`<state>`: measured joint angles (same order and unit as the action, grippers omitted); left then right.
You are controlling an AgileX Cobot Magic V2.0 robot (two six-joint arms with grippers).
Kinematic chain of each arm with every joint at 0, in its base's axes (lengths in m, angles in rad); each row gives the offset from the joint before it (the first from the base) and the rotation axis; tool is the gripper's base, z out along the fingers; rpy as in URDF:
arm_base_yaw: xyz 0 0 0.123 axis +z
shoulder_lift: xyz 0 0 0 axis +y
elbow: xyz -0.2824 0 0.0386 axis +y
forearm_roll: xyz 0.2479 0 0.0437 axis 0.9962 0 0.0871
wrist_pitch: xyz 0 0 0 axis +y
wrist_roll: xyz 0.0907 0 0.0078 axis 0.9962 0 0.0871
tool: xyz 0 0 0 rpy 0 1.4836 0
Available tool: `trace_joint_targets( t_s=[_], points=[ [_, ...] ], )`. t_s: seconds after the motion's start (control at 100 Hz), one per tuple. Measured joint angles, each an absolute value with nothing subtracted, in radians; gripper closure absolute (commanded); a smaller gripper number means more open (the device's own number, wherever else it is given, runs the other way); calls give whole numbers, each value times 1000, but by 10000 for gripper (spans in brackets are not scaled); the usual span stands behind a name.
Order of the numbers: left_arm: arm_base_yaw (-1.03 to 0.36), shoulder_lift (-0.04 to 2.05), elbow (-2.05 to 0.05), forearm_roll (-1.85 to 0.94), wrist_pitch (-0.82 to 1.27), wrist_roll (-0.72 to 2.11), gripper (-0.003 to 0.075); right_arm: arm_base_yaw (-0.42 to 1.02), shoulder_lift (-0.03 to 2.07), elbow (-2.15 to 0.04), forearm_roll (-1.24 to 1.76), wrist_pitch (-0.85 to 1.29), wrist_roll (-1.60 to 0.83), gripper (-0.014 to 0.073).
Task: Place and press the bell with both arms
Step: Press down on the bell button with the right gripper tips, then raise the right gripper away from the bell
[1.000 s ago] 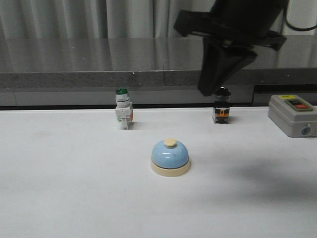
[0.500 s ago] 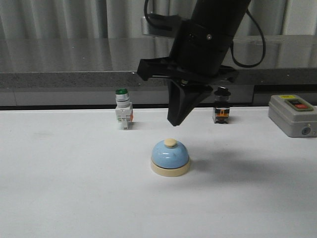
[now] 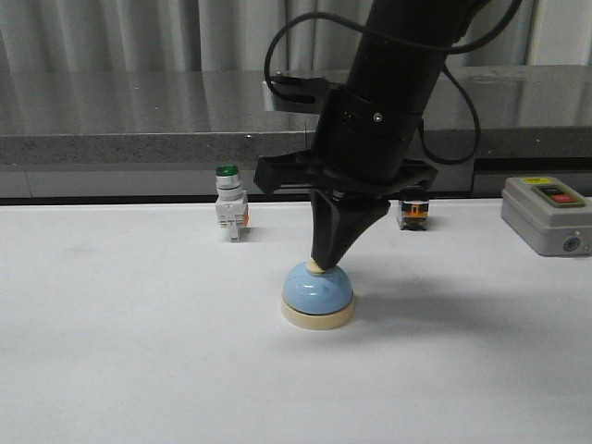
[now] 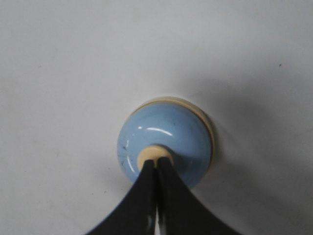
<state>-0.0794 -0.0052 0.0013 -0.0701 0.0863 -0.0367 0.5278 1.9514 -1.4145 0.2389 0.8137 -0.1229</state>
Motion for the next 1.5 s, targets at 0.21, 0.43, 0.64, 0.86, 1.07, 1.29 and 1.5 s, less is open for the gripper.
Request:
trace_joint_targets(
  t_s=[0.21,0.43,0.64,0.86,1.07,1.29,1.5],
  points=[
    [-79,-5,1,-70,86,-37,741,528,1966,-1419,239,814,-123,654],
    [-79,-5,1,-70,86,-37,741,528,1966,-1421,239,814,-123,654],
    [-79,-5,1,-70,86,-37,741,528,1937,-1423,232,838,-123,654],
    [-79,-5,1,-70,86,-37,741,528,1798,-1425,198,844,-123,654],
    [-79,-5,1,-70,86,-37,741,526,1653,-1413,134,853,-119,654],
    [-79,-5,1,-70,86,-37,741,453,1485,-1323,111,856,-119,654],
    [-79,-5,1,-70,86,-37,741,329,1285,-1157,104,811,-119,654]
  ],
)
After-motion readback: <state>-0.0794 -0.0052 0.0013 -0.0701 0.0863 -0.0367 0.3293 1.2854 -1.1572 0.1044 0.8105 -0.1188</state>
